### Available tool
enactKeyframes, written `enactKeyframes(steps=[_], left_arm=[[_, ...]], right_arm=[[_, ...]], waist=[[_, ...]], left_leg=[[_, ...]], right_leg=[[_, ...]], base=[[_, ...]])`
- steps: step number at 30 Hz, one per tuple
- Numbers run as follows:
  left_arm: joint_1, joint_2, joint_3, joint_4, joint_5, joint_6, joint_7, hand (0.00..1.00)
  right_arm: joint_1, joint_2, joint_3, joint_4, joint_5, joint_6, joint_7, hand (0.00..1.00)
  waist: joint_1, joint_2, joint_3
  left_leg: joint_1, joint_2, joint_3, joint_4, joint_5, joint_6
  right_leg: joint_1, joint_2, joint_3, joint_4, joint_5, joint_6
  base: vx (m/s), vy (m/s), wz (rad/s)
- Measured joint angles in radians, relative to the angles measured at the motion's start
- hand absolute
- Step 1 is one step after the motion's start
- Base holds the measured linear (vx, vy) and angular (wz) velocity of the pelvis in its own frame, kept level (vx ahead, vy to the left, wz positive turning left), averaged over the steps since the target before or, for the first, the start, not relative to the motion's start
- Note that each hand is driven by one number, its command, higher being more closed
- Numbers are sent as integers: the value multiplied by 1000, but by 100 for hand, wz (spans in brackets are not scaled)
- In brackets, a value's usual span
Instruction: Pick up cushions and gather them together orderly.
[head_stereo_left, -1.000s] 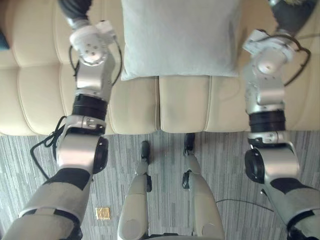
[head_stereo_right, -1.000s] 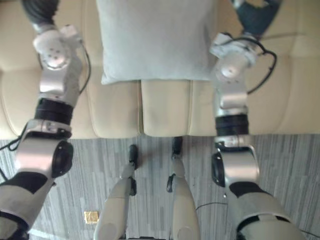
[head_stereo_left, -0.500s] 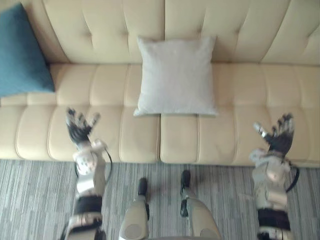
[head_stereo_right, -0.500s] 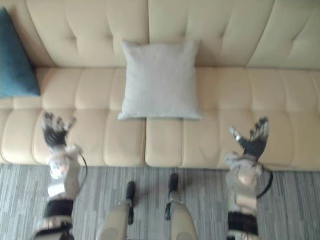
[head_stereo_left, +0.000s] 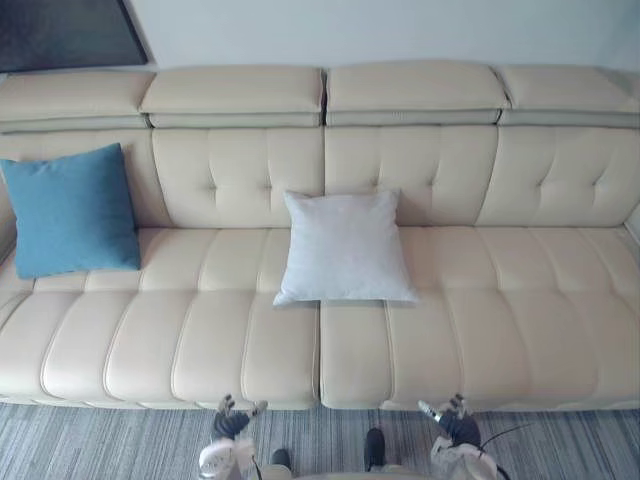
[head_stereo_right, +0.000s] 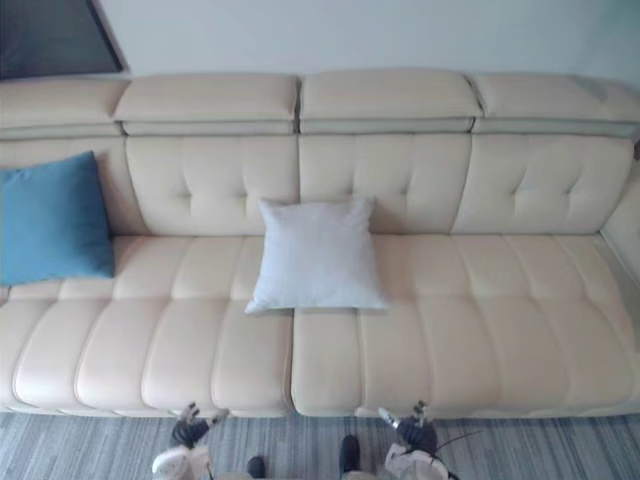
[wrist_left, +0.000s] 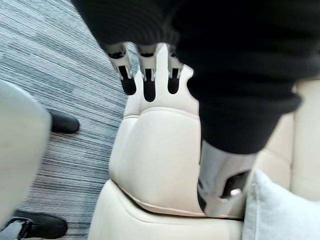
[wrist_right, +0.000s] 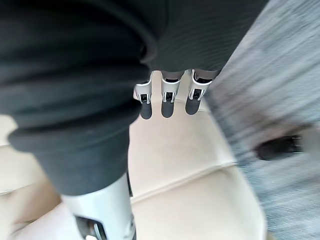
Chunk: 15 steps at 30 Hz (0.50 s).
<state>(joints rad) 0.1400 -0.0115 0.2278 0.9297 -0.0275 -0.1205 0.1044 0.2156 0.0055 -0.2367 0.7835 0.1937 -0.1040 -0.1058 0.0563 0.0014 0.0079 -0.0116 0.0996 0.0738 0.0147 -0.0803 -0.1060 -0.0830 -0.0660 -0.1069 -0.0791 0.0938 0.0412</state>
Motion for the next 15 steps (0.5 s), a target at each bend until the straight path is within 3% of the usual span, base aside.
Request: enactKeyframes(steps=[2, 3, 15], left_arm=[[-2, -2, 16, 28, 28, 1, -1, 0], [-27, 24, 19, 105, 66, 8, -1, 0], [-29, 23, 21, 104, 55, 22, 0, 0]], right_arm=[[0, 1, -31, 39, 0, 9, 8, 0], [-87, -10, -114, 216, -37, 36, 17, 0], [-91, -8, -105, 216, -78, 59, 7, 0]], waist=[[0, 2, -14], [-22, -8, 2], [-21, -12, 6]], left_leg=[[6, -2, 0, -4, 5, 3], [73, -35, -40, -11, -29, 27], [94, -29, 4, -9, -32, 28]], right_leg=[[4, -1, 0, -1, 0, 7], [71, -29, -28, 6, -44, 32], [72, -25, 5, 25, -44, 32]], base=[[54, 6, 0], [0, 0, 0], [-7, 1, -6]])
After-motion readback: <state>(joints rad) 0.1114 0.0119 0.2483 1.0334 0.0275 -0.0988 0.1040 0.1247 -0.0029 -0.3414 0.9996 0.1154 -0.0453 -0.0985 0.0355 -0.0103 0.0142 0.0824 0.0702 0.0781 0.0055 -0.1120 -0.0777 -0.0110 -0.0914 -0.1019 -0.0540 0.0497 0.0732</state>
